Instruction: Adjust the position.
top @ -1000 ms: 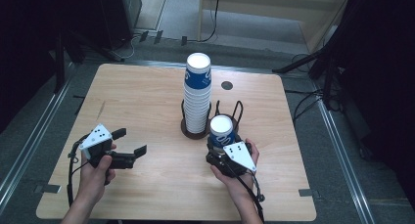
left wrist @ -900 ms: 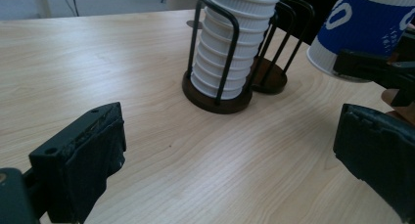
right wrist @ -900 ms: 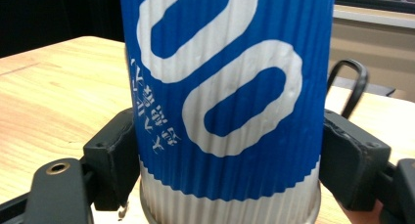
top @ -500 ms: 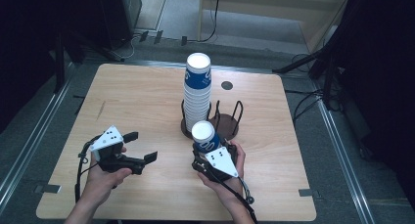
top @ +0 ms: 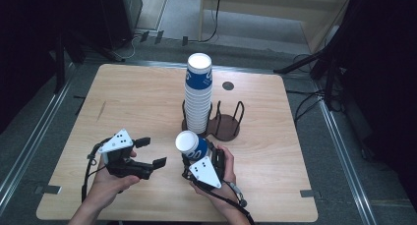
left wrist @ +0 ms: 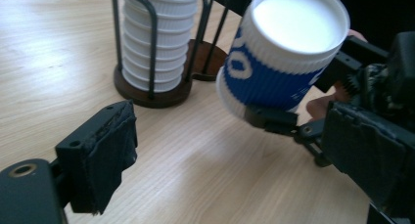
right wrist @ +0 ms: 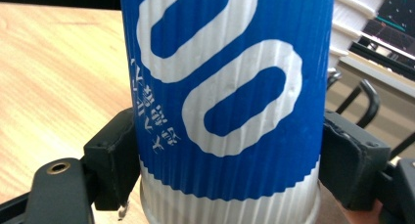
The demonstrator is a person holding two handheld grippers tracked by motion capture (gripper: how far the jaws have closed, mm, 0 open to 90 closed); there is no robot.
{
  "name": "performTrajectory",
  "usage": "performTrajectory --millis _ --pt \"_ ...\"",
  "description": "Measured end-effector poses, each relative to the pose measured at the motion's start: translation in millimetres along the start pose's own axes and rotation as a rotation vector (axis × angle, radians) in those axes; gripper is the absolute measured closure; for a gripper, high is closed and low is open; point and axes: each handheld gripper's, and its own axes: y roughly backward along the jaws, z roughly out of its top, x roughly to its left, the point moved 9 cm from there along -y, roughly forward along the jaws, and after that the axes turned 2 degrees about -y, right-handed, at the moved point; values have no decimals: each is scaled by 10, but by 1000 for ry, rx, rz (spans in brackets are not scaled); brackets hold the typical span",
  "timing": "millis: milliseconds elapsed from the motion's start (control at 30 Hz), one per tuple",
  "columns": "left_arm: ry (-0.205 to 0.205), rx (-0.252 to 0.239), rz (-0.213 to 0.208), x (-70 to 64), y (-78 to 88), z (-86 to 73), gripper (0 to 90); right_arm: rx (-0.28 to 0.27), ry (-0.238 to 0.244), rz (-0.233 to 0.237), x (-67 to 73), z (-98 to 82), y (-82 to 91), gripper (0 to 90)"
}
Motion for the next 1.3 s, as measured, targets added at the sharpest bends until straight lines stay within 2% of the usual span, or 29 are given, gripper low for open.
performTrajectory --millis 133,233,300,333,367,500,833,1133,1300 --pt "-19 17 -18 -68 -36 -17 95 -7 50 15 80 -5 1 196" --pt "-17 19 -25 -93 -44 -16 126 -19 75 27 124 2 10 196" --pt "-17 25 -39 -128 -49 -13 138 -26 115 34 168 -1 11 196" --pt "-17 25 -39 -128 -49 -13 138 -26 115 34 168 -1 11 196" --pt "-27 40 -54 -158 -54 -20 139 -27 139 40 200 -9 11 196" --pt "-33 61 -69 -214 -78 -34 141 -33 171 51 256 -13 14 196" --pt "-36 116 -79 -299 -148 -81 153 -42 270 80 410 -26 26 195" --pt "-21 156 -84 -298 -179 -127 161 -45 321 106 515 -60 38 195" --pt "-19 173 -73 -276 -187 -148 188 -50 331 104 526 -54 36 195"
